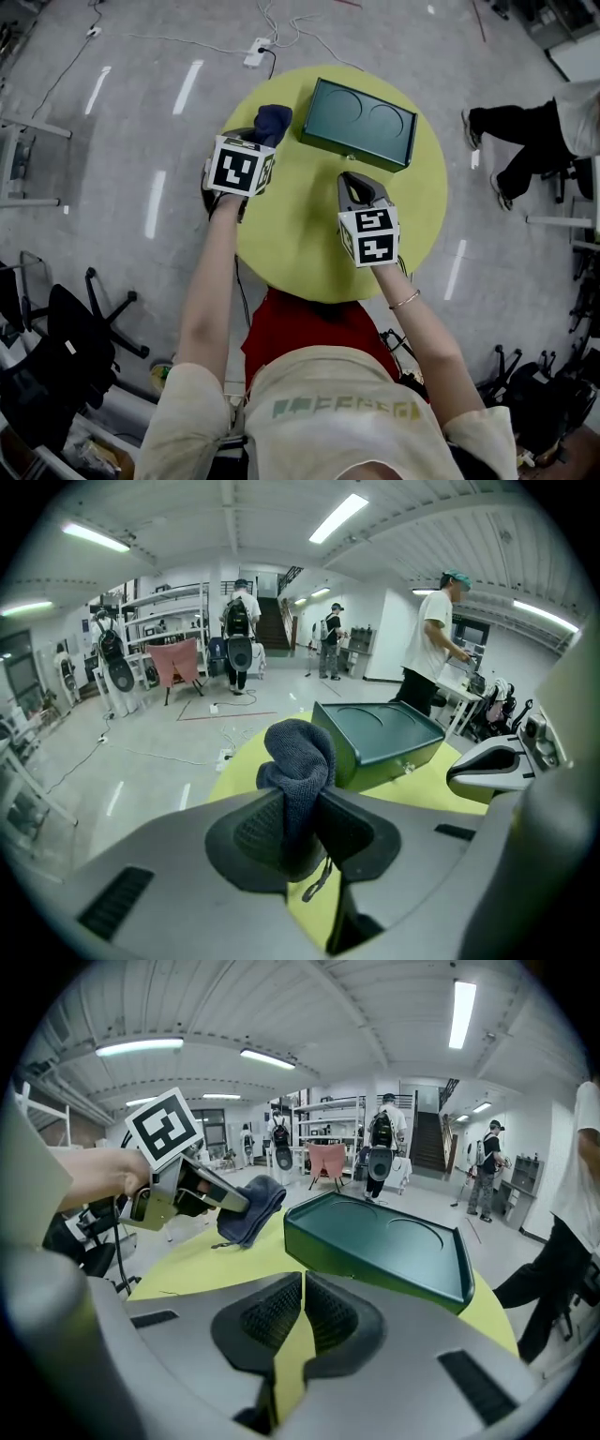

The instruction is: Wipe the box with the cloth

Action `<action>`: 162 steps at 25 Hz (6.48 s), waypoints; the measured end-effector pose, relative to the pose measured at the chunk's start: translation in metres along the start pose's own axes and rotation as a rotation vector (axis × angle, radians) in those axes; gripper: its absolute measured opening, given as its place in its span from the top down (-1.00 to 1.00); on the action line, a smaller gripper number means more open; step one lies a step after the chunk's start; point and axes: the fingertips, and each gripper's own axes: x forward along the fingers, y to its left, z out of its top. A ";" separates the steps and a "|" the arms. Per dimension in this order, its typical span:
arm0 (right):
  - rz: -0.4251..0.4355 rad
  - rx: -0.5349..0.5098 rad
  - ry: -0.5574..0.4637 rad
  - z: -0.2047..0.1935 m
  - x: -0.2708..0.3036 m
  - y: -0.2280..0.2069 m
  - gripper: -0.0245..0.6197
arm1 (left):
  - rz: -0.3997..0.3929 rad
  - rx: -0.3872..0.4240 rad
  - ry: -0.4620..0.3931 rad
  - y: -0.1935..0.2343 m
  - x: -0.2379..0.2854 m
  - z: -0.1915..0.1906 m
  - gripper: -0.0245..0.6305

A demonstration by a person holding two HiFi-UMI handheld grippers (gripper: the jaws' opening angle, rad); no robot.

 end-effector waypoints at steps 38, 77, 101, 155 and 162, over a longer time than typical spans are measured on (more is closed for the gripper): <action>-0.038 0.044 0.043 -0.019 -0.008 -0.009 0.80 | -0.204 0.007 -0.026 -0.027 0.054 0.048 0.64; -0.239 0.248 -0.035 -0.102 -0.137 -0.099 0.80 | -0.380 0.627 -0.039 -0.316 0.037 0.163 0.64; -0.256 0.345 0.020 -0.112 -0.107 -0.147 0.80 | -0.394 0.862 0.290 -0.348 0.171 0.148 0.64; -0.065 0.235 -0.117 -0.112 -0.185 -0.062 0.80 | -0.305 0.377 -0.013 -0.321 -0.058 -0.005 0.64; -0.042 0.235 -0.164 -0.099 -0.195 -0.059 0.80 | -0.217 0.226 -0.127 -0.300 -0.096 -0.021 0.64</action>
